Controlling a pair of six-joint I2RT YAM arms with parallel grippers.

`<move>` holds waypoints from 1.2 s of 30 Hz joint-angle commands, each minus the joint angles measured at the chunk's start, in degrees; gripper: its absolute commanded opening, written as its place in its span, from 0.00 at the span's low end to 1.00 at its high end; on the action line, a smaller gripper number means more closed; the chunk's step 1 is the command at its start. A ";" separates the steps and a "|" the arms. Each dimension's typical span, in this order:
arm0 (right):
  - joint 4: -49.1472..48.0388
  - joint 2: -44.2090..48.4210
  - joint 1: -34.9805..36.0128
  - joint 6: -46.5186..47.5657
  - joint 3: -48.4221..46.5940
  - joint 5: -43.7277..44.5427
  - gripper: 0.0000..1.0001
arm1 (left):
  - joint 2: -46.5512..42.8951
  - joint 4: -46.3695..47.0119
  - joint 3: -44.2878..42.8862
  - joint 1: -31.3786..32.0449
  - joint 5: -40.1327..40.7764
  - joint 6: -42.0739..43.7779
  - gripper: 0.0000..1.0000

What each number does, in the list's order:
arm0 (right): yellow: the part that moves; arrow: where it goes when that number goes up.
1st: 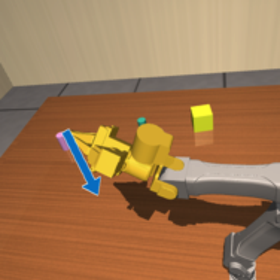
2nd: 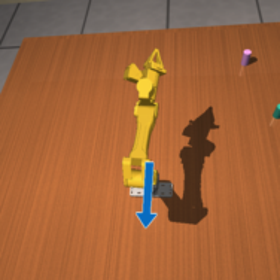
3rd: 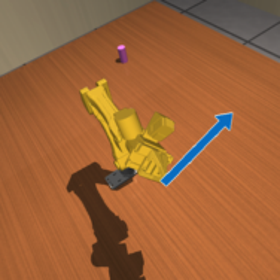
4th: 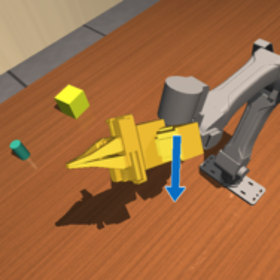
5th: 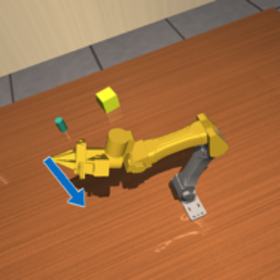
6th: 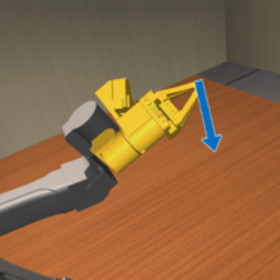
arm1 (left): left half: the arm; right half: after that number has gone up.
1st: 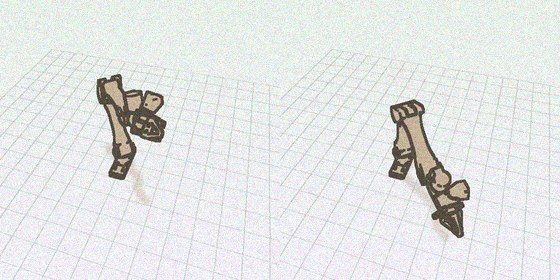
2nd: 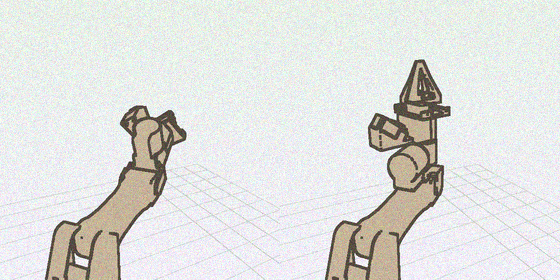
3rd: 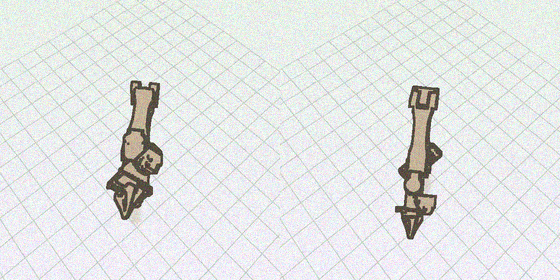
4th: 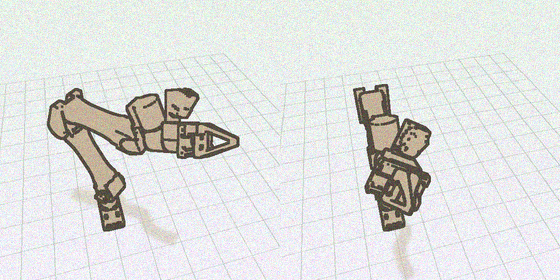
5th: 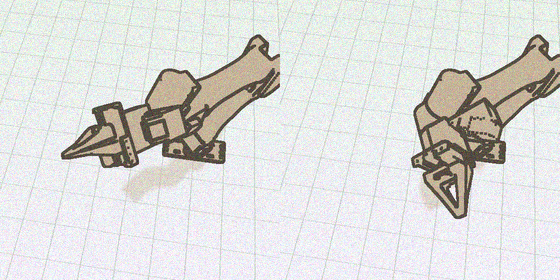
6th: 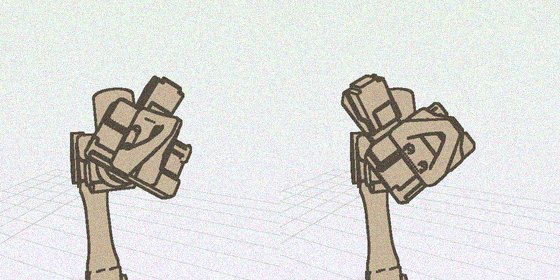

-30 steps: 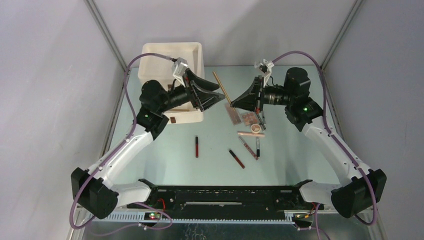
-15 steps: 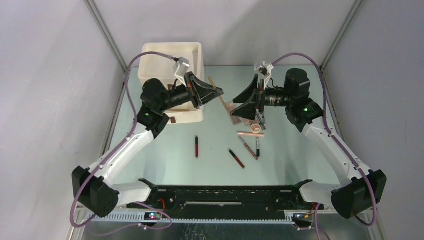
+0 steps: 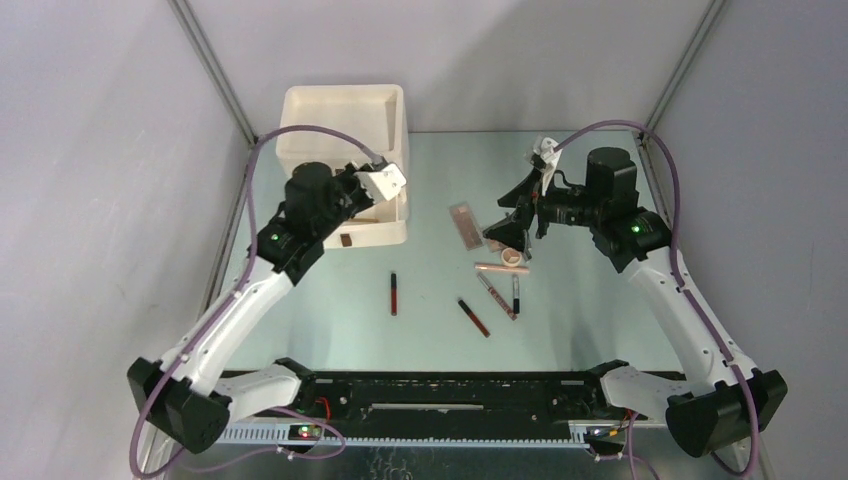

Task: Organize the makeup
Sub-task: Place the makeup in the drawer.

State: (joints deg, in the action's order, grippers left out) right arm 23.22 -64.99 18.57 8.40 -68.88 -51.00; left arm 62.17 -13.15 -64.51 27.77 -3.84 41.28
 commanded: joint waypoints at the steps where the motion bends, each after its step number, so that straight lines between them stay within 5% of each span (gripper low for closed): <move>1: 6.39 -0.01 -0.08 5.75 -0.48 5.73 0.94 | 4.77 -2.19 2.97 -0.62 14.54 17.50 0.02; 12: 10.82 -2.59 -1.73 8.11 1.29 13.62 0.94 | 16.33 -4.26 2.66 -2.34 19.31 22.14 0.12; 22: 9.75 -11.91 -4.34 5.57 0.92 29.56 0.94 | 22.90 -6.12 1.75 -3.75 20.58 22.56 0.25; 36: 12.32 -30.94 -7.29 6.27 -7.72 40.02 0.84 | 13.07 -11.20 1.98 -3.93 14.81 17.97 0.67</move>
State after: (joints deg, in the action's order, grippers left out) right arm 35.46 -92.18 12.16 14.68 -71.61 -14.24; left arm 82.89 -22.63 -62.67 24.16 14.79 62.24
